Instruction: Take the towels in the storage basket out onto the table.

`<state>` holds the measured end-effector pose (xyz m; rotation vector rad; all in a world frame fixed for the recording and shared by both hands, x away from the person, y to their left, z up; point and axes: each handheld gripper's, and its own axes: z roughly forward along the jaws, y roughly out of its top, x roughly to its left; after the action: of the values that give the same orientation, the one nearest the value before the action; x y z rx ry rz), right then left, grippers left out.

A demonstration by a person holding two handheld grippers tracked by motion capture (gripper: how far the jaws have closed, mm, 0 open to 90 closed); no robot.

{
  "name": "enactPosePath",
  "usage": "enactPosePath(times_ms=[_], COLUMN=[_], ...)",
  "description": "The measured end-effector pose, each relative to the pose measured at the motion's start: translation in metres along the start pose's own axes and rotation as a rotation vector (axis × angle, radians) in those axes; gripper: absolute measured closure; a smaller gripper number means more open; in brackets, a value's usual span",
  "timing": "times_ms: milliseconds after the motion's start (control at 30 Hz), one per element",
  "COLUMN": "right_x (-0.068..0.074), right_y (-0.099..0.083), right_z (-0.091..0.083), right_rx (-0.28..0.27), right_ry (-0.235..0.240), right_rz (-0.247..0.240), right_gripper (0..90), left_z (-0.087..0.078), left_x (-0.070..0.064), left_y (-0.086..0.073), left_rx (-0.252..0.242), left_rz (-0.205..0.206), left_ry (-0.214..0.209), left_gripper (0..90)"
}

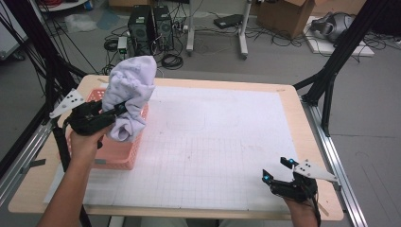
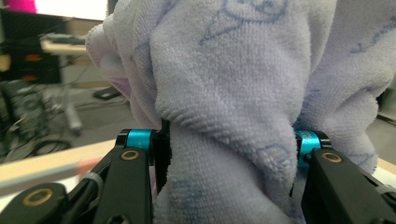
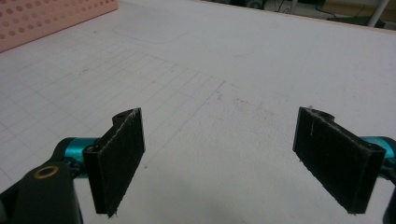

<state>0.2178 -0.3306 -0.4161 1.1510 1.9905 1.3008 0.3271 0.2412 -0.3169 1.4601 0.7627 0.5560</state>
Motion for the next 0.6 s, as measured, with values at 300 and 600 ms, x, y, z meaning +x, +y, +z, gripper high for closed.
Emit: enactPosePath(times_ms=[300,600], right_x=[0.001,0.004], right_y=[0.000,0.001], right_z=[0.001,0.004], right_rx=[0.000,0.013], right_ry=[0.007,0.019], right_rz=[-0.005,-0.022], right_gripper=[15.3,15.2], left_z=[0.027,0.062], left_x=[-0.040,-0.090], left_y=[0.004,-0.012], left_rx=[-0.026,-0.011], left_rz=[0.034,0.039], left_ry=[-0.165,-0.289], left_gripper=[54.5,53.4])
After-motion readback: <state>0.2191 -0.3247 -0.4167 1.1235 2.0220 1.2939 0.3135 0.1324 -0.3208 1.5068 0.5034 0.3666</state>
